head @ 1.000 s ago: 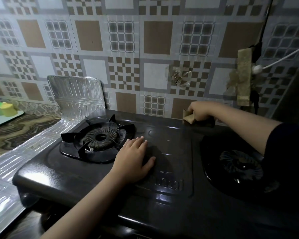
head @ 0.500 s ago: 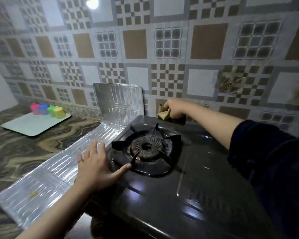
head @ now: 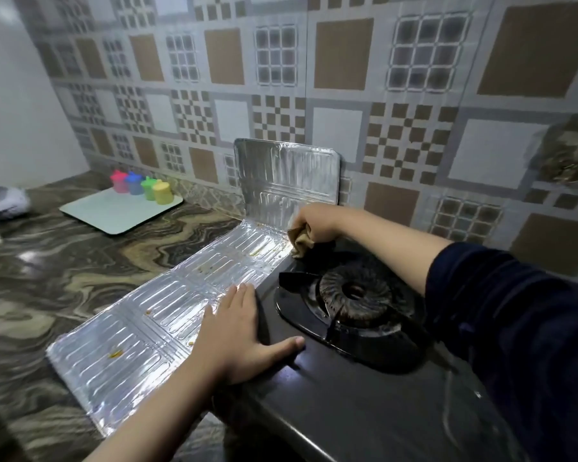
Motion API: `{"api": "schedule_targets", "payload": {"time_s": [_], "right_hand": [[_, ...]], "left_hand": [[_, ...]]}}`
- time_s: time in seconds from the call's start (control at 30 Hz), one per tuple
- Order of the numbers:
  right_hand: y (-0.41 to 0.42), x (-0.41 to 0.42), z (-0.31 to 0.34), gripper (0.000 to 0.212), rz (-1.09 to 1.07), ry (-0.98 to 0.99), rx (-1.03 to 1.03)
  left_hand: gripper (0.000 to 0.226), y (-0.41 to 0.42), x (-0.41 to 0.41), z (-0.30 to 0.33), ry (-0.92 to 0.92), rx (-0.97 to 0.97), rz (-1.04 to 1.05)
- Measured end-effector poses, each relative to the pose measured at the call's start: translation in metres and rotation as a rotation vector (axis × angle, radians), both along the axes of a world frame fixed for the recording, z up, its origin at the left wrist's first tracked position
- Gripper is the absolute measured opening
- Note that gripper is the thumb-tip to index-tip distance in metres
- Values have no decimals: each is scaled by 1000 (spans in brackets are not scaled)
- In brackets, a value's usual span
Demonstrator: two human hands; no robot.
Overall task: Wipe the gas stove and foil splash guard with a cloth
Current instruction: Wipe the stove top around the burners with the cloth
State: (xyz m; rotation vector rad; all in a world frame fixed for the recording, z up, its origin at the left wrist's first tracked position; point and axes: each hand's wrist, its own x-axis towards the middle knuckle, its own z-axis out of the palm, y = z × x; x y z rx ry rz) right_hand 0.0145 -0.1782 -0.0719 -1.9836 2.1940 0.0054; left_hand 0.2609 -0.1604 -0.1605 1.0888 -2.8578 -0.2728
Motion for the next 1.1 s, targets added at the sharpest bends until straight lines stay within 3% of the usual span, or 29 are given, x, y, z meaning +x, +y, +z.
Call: {"api": "schedule_targets", "payload": {"time_s": [0.37,0.47,0.53,0.77,0.93,1.1], "right_hand": [[-2,-13,-6,16,-49,-3,-44],[-5,-19,-14,25,-108,23,-65],[-6,-24,-20,12,-153,50,-89],[-3,-32,-21,32,-96,186,-92],[5,-35,-22,15,-77,369,-70],[11,-44,-23,5,-125,429,-53]], "left_hand": [[131,-4,1,-6,67,-21,-10],[131,-4,1,-7,66,-25,-5],[131,-4,1,-7,63,-31,-5],[133,-5,1,-7,60,-19,-7],[135,-5,0,-7,62,-11,-6],[135,-5,0,-8,66,-18,-7]]}}
